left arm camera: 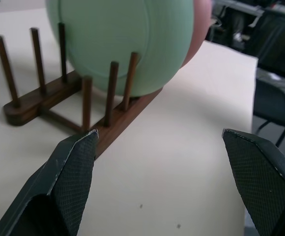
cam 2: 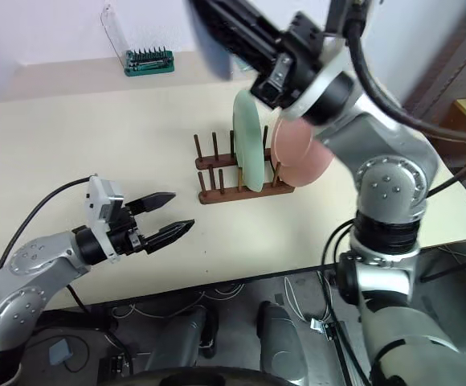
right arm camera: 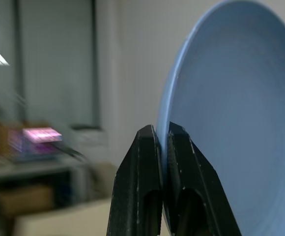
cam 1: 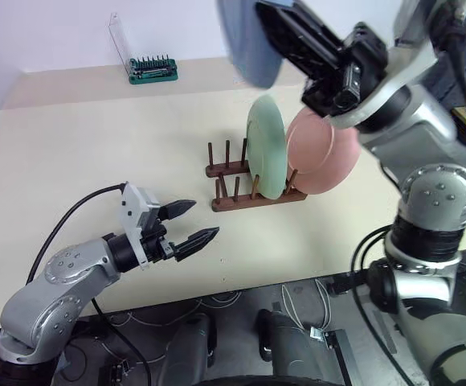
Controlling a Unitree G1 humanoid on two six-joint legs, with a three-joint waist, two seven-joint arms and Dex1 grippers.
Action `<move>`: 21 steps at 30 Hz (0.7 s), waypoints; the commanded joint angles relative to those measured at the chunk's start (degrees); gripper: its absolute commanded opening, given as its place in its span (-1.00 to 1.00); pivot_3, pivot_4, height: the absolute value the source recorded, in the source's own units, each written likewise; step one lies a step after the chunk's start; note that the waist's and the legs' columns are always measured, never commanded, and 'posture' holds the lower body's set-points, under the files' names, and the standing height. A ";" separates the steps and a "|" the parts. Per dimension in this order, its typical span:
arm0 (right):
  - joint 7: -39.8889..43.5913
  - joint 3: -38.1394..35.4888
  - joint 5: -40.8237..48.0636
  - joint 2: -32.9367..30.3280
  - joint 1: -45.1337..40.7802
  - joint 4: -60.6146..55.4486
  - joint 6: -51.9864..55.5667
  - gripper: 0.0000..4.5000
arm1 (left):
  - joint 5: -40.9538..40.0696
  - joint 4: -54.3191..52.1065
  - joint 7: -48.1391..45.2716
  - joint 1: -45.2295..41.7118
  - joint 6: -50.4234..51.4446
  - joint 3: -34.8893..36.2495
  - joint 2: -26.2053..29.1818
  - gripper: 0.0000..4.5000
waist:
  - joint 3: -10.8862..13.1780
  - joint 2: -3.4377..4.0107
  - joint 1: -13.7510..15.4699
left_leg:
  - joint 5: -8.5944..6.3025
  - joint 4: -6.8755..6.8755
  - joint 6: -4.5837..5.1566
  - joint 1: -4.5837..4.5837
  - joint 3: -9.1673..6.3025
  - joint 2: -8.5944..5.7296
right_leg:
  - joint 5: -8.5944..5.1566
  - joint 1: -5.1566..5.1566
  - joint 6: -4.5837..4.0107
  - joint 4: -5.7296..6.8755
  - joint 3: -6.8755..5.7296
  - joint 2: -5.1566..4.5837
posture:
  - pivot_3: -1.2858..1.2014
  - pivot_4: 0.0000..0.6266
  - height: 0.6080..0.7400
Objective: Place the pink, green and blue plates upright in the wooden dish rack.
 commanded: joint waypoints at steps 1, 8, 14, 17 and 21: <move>-10.20 -0.54 6.84 2.83 0.68 -0.18 2.76 -0.99 | 0.27 -2.16 0.03 0.82 -1.56 2.20 0.78 0.85 | 0.00 0.01 0.05 | 0.00 -0.01 -0.02 0.00 0.00 0.00 | 0.00 0.00 -0.01 0.00 0.00 -0.02 | 0.03 -0.52 1.00; -20.93 2.02 12.15 6.39 6.30 0.10 6.14 -0.99 | -0.34 -2.87 0.26 1.75 -1.39 2.96 1.22 0.85 | 0.01 0.06 -0.05 | 0.00 -0.12 -0.04 -0.10 0.04 -0.05 | 0.00 -0.13 -0.01 -0.08 0.00 -0.14 | 0.03 -0.52 1.00; -25.44 2.41 14.86 6.10 7.41 0.71 6.74 -0.99 | -0.50 -2.72 0.07 1.56 -1.28 3.09 1.62 0.85 | 0.01 0.06 -0.09 | 0.01 -0.12 -0.03 -0.09 0.04 -0.04 | -0.01 -0.13 -0.02 -0.06 -0.01 -0.10 | 0.03 -0.52 1.00; -27.24 2.50 16.57 5.79 8.15 1.08 7.36 -0.99 | -0.57 -2.75 0.02 1.54 -1.28 3.08 1.71 0.85 | 0.01 0.05 -0.04 | 0.01 -0.12 -0.02 -0.09 0.05 -0.04 | -0.01 -0.13 -0.01 -0.07 -0.02 -0.09 | 0.03 -0.52 1.00; -28.82 2.54 17.87 5.53 8.57 1.65 7.64 -0.99 | -0.53 -2.73 -0.06 1.44 -1.31 3.01 1.83 0.85 | 0.01 0.05 -0.07 | 0.01 -0.12 -0.02 -0.10 0.05 -0.04 | -0.01 -0.12 -0.01 -0.08 -0.02 -0.08 | 0.03 -0.52 1.00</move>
